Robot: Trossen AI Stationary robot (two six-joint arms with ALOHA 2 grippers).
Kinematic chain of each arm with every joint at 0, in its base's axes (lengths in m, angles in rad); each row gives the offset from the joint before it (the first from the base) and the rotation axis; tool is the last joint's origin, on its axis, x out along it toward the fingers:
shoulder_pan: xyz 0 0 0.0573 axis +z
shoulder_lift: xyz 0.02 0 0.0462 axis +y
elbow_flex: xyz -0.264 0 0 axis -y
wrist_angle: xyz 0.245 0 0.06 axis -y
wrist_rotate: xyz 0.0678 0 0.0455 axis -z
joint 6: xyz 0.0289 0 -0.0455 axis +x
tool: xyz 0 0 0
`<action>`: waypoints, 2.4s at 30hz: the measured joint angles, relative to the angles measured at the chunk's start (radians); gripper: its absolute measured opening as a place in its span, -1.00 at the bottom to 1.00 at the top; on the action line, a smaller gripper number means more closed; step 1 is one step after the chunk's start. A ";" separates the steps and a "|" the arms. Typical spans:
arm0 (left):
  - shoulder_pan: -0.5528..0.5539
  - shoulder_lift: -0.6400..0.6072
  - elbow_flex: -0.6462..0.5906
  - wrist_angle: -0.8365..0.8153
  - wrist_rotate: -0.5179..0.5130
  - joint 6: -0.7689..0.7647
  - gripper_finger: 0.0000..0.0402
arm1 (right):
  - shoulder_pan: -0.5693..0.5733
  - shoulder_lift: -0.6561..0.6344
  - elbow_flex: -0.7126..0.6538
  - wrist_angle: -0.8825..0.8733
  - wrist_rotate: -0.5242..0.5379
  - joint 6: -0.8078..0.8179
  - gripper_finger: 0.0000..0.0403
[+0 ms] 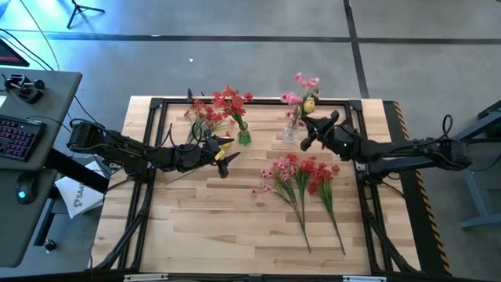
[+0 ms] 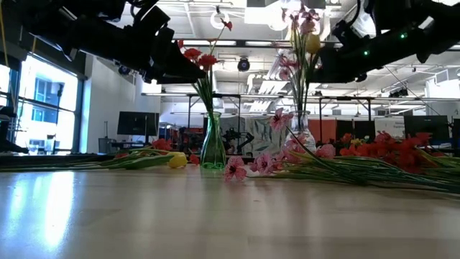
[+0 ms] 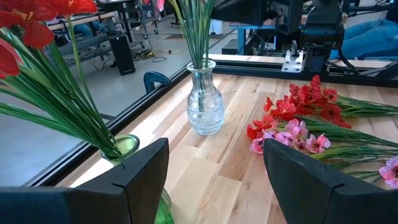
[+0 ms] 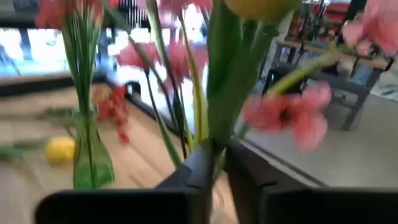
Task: Sort flowers into vase by color
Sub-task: Put the bottom yellow flower into the transparent vase, then put the bottom right red flower into the green vase
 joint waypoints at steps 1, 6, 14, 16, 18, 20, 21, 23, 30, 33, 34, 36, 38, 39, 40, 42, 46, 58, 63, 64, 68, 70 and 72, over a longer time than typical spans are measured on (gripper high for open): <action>0.000 0.000 0.000 0.000 0.000 0.000 0.23 | 0.000 -0.007 0.019 -0.058 0.005 0.010 -0.67; -0.005 0.000 0.000 0.000 0.000 0.000 0.23 | 0.005 -0.049 0.188 -0.549 0.024 0.135 -0.13; -0.015 0.000 0.000 -0.001 0.000 0.001 0.23 | 0.074 -0.051 0.478 -1.298 0.026 0.443 0.28; -0.014 0.000 0.000 -0.001 0.000 0.001 0.23 | 0.104 -0.052 0.522 -1.404 0.026 0.495 0.28; -0.014 0.000 0.000 -0.003 0.000 0.002 0.23 | 0.140 -0.055 0.554 -1.499 0.013 0.555 0.28; -0.014 0.000 0.000 -0.004 0.000 0.002 0.23 | 0.178 -0.064 0.569 -1.562 -0.023 0.614 0.28; -0.014 0.000 0.000 -0.005 0.000 0.003 0.23 | 0.198 -0.068 0.570 -1.582 -0.044 0.641 0.29; -0.014 -0.001 0.000 -0.007 0.000 0.003 0.23 | 0.242 -0.081 0.552 -1.590 -0.085 0.691 0.29; -0.055 -0.048 0.037 -0.191 -0.013 -0.034 0.23 | 0.422 -0.088 0.395 -1.537 -0.285 0.914 0.29; -0.068 -0.070 0.110 -0.444 -0.025 -0.101 0.23 | 0.488 -0.085 0.284 -1.434 -0.407 1.037 0.29; -0.070 -0.072 0.135 -0.531 -0.026 -0.129 0.23 | 0.510 -0.080 0.247 -1.383 -0.456 1.070 0.29; -0.078 -0.072 0.180 -0.684 -0.025 -0.184 0.23 | 0.560 -0.059 0.180 -1.275 -0.546 1.136 0.29; -0.089 -0.072 0.205 -0.808 -0.026 -0.231 0.23 | 0.604 -0.027 0.133 -1.209 -0.595 1.237 0.29; -0.094 -0.072 0.208 -0.841 -0.030 -0.252 0.23 | 0.628 -0.006 0.118 -1.198 -0.601 1.289 0.29; -0.098 -0.071 0.208 -0.855 -0.040 -0.270 0.23 | 0.650 0.017 0.105 -1.196 -0.602 1.335 0.29; -0.102 -0.071 0.203 -0.839 -0.071 -0.298 0.23 | 0.691 0.064 0.092 -1.193 -0.597 1.410 0.29; -0.103 -0.057 0.199 -0.759 -0.101 -0.291 0.23 | 0.748 0.166 0.089 -1.139 -0.591 1.448 0.29; -0.108 -0.057 0.198 -0.628 -0.100 -0.210 0.23 | 0.852 0.298 0.186 -1.140 -0.319 1.385 -0.27; -0.157 -0.057 0.198 -0.590 -0.100 -0.214 0.23 | 0.950 0.263 0.207 -1.140 -0.186 1.343 -0.78; -0.173 -0.057 0.198 -0.577 -0.100 -0.207 0.23 | 0.979 0.250 0.212 -1.135 -0.140 1.343 -0.88; -0.233 -0.057 0.198 -0.521 -0.100 -0.165 0.23 | 1.098 0.198 0.214 -1.128 0.036 1.365 -0.92; -0.251 -0.057 0.199 -0.478 -0.101 -0.136 0.23 | 1.142 0.178 0.214 -1.101 0.169 1.346 -0.90; -0.263 -0.057 0.198 -0.432 -0.084 -0.099 0.23 | 1.176 0.168 0.214 -1.047 0.308 1.276 -0.92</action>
